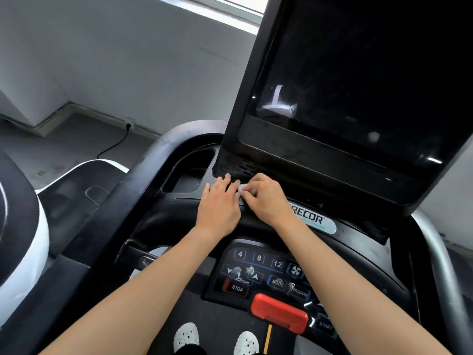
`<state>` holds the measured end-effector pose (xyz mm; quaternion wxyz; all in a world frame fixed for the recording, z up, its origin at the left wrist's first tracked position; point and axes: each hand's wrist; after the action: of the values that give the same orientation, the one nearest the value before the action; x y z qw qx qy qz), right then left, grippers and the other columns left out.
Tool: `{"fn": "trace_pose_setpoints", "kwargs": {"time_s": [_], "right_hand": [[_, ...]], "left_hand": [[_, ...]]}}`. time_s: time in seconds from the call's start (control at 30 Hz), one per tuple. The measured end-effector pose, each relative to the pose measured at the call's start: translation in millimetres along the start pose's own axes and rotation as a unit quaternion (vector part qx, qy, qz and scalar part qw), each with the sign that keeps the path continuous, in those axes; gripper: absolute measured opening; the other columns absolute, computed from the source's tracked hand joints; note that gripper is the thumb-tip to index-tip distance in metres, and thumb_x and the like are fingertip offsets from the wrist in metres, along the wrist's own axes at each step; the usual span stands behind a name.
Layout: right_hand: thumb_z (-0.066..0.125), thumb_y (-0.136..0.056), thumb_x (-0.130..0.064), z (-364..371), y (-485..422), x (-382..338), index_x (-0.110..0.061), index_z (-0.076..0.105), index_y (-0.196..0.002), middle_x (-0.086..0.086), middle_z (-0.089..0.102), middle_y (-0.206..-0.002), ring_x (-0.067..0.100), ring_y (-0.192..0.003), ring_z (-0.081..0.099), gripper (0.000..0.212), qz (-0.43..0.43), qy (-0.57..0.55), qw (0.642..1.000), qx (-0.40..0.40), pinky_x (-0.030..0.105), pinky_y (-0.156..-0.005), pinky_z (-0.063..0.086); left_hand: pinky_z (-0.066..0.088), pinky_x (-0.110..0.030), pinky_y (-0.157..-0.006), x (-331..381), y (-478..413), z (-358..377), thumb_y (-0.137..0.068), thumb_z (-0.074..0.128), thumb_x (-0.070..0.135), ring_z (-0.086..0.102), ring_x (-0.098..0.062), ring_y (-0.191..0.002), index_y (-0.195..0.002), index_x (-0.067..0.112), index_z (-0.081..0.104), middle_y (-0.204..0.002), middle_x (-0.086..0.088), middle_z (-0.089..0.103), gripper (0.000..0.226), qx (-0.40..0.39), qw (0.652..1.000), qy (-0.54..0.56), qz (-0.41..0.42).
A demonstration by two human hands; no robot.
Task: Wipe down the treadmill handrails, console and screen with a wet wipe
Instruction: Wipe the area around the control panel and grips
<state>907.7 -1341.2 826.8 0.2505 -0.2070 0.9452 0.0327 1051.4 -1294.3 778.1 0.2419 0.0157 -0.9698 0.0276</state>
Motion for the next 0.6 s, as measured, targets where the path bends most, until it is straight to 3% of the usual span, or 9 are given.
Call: {"fn": "trace_pose_setpoints", "kwargs": {"time_s": [0.1, 0.23, 0.37, 0.47, 0.6], "right_hand": [[0.067, -0.095, -0.023, 7, -2, -8, -0.013, 0.081, -0.087, -0.005, 0.064, -0.094, 0.014, -0.085, 0.061, 0.019, -0.009, 0.017, 1.000, -0.001, 0.033, -0.079, 0.052], [0.071, -0.091, -0.022, -2, 3, 12, -0.008, 0.068, -0.071, -0.002, 0.058, -0.081, 0.018, -0.072, 0.060, 0.025, 0.076, 0.025, 0.994, 0.077, 0.033, -0.068, 0.050], [0.068, -0.094, -0.018, 0, 5, 16, -0.007, 0.067, -0.074, 0.000, 0.058, -0.084, 0.020, -0.078, 0.059, 0.023, 0.110, 0.039, 0.988, 0.106, 0.026, -0.070, 0.039], [0.063, -0.096, -0.010, 18, -4, -6, -0.005, 0.074, -0.081, 0.004, 0.061, -0.089, 0.023, -0.084, 0.056, 0.018, 0.036, 0.055, 0.995, 0.073, 0.031, -0.074, 0.046], [0.063, -0.092, 0.002, 42, -8, -31, -0.005, 0.065, -0.070, 0.006, 0.056, -0.080, 0.026, -0.075, 0.048, 0.023, -0.114, 0.104, 0.988, 0.003, 0.041, -0.066, 0.050]], "left_hand": [[0.017, -0.046, -0.128, -7, 2, -5, -0.110, 0.034, 0.030, 0.025, -0.023, -0.155, -0.158, 0.018, 0.039, -0.167, -0.004, 0.031, 0.049, -0.008, 1.000, -0.007, 0.016], [0.023, -0.044, -0.125, -20, 8, -10, -0.107, 0.043, 0.028, 0.031, -0.030, -0.150, -0.151, 0.006, 0.043, -0.159, -0.015, 0.040, 0.050, 0.007, 1.000, 0.002, -0.027], [0.031, -0.045, -0.121, -34, 20, -14, -0.106, 0.049, 0.030, 0.037, -0.037, -0.144, -0.146, -0.002, 0.048, -0.152, -0.024, 0.044, 0.051, 0.010, 0.997, -0.007, -0.078], [0.038, -0.045, -0.114, -39, 26, -18, -0.104, 0.052, 0.036, 0.042, -0.036, -0.139, -0.143, 0.001, 0.051, -0.148, -0.021, 0.048, 0.052, 0.012, 0.994, -0.024, -0.102], [0.046, -0.043, -0.102, -47, 35, -23, -0.101, 0.055, 0.045, 0.053, -0.033, -0.125, -0.131, 0.003, 0.058, -0.137, -0.017, 0.056, 0.052, 0.029, 0.990, -0.055, -0.124]]}}
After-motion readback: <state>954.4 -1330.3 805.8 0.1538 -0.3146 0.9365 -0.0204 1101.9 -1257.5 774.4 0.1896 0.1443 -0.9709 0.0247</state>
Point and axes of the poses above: each hand's wrist, its own y-axis away from the middle knuckle, its own z-axis out of the palm, x = y × z
